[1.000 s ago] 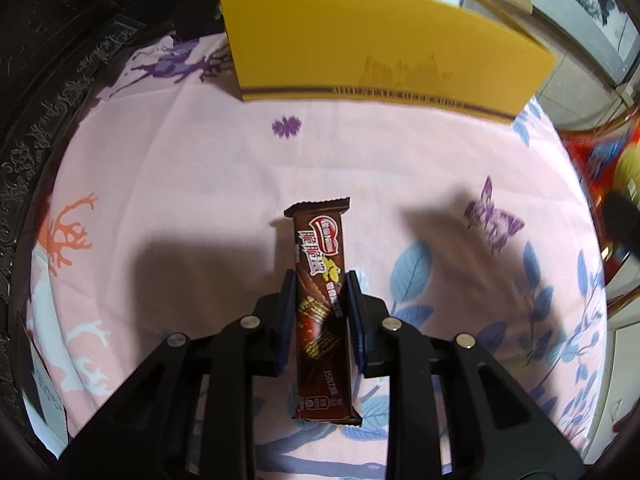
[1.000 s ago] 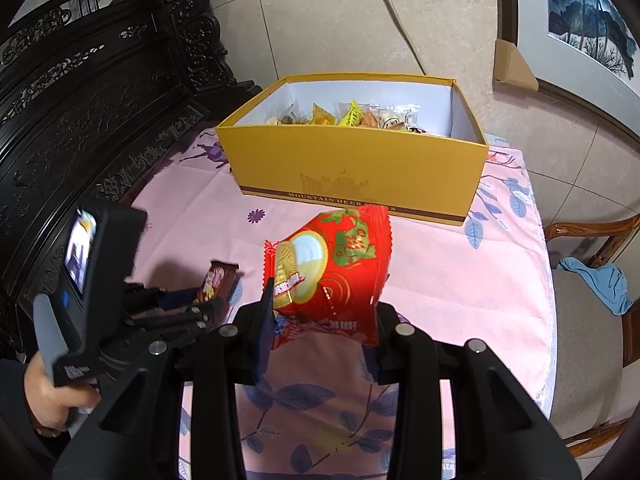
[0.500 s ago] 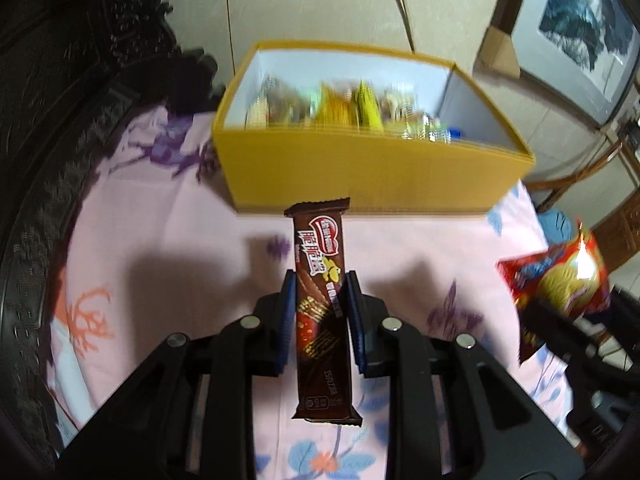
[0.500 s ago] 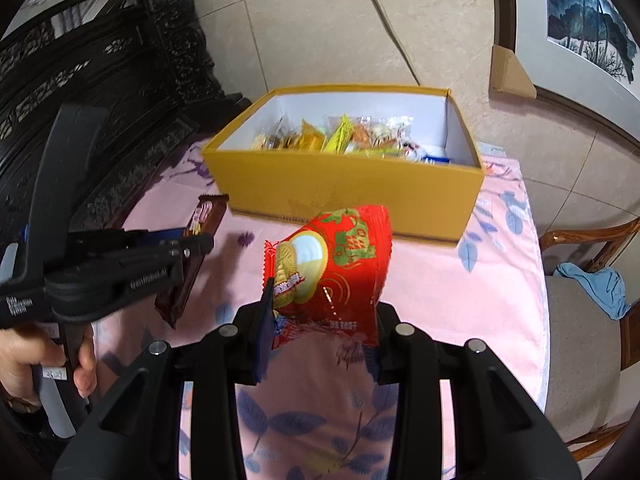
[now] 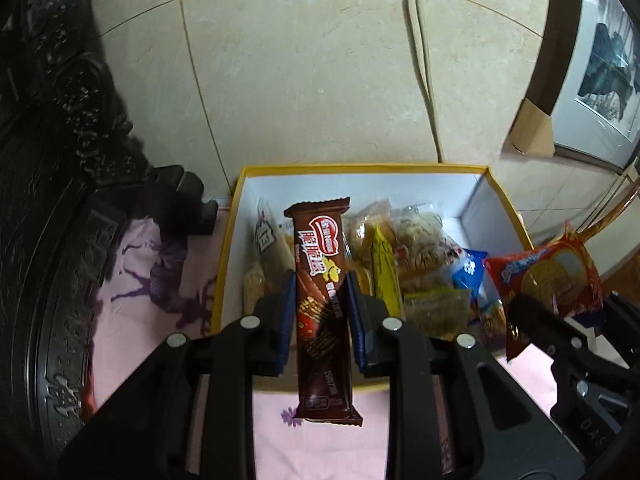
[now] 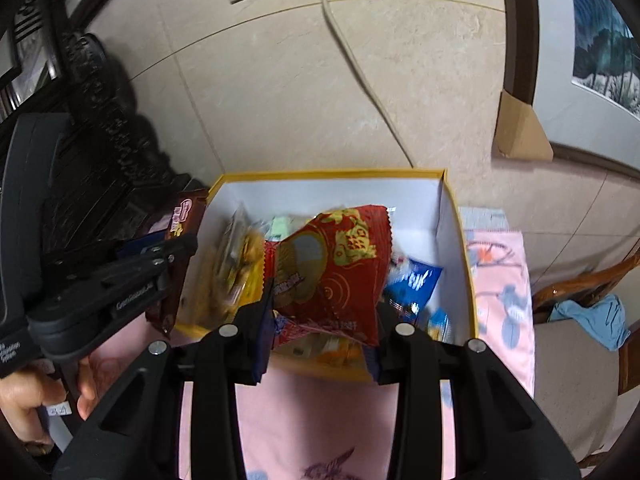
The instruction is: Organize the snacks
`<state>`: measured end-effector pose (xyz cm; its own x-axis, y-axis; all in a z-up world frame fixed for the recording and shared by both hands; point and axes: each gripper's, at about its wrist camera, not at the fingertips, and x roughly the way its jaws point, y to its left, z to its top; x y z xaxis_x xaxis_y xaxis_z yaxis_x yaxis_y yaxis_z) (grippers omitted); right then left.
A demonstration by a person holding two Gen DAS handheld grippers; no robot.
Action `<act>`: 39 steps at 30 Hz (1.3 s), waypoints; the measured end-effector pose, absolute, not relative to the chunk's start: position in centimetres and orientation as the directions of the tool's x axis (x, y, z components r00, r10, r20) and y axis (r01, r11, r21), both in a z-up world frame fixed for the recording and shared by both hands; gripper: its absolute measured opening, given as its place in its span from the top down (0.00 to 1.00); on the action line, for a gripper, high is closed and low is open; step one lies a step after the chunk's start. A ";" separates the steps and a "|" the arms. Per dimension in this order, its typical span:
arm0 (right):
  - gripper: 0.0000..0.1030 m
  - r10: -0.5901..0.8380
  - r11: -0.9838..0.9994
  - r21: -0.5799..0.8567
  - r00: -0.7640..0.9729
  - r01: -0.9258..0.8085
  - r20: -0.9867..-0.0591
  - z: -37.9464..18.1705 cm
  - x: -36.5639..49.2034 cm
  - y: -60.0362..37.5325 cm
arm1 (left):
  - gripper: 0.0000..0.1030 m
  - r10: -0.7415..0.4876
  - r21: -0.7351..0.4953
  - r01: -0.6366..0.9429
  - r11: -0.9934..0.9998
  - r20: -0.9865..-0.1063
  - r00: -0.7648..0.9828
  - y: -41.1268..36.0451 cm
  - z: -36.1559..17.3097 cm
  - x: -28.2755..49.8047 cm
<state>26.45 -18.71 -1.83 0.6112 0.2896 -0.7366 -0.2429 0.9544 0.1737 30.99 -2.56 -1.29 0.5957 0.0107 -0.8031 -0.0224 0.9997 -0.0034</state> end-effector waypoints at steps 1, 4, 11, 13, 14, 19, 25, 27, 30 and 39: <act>0.63 0.285 0.956 0.171 0.610 -0.240 -0.739 -1.8 27.0 -18.7 | 0.76 0.005 -0.010 -0.022 1.000 -0.804 0.594 -2.4 -1.4 31.5; 0.23 0.243 0.967 0.134 0.616 -0.218 -0.750 -1.9 28.6 -18.4 | 0.16 -0.009 -0.041 -0.037 0.998 -0.786 0.618 -1.8 -1.3 32.2; 0.03 0.184 0.982 0.109 0.633 -0.156 -0.752 -2.1 29.7 -18.7 | 0.02 -0.011 -0.085 -0.094 0.992 -0.792 0.610 -0.6 -0.9 33.1; 0.02 0.184 0.982 0.109 0.631 -0.156 -0.754 -2.3 29.6 -18.7 | 0.02 -0.012 -0.086 -0.087 0.992 -0.777 0.629 -0.7 -0.5 32.7; 0.01 0.185 0.982 0.111 0.630 -0.156 -0.754 -2.2 29.5 -18.7 | 0.02 0.002 -0.065 -0.081 0.995 -0.772 0.635 -0.9 -0.3 32.5; 0.01 0.185 0.983 0.130 0.645 -0.133 -0.741 -1.4 28.3 -19.1 | 0.02 0.069 0.019 -0.079 0.997 -0.711 0.700 -2.1 1.5 31.1; 0.01 0.160 0.987 0.104 0.643 -0.125 -0.749 -0.5 27.2 -19.0 | 0.02 0.063 0.002 -0.086 0.996 -0.706 0.706 -2.2 3.2 30.4; 0.01 0.155 0.987 0.097 0.643 -0.125 -0.750 -0.3 26.8 -18.9 | 0.02 0.059 -0.001 -0.085 0.996 -0.713 0.699 -2.1 3.3 30.2; 0.01 0.155 0.988 0.101 0.643 -0.120 -0.750 -0.1 26.4 -19.2 | 0.02 0.058 -0.010 -0.095 0.995 -0.732 0.679 -1.9 3.2 30.0; 0.01 0.156 0.987 0.098 0.649 -0.125 -0.745 0.4 25.7 -19.1 | 0.02 0.064 -0.014 -0.115 0.993 -0.759 0.648 -1.5 2.7 29.5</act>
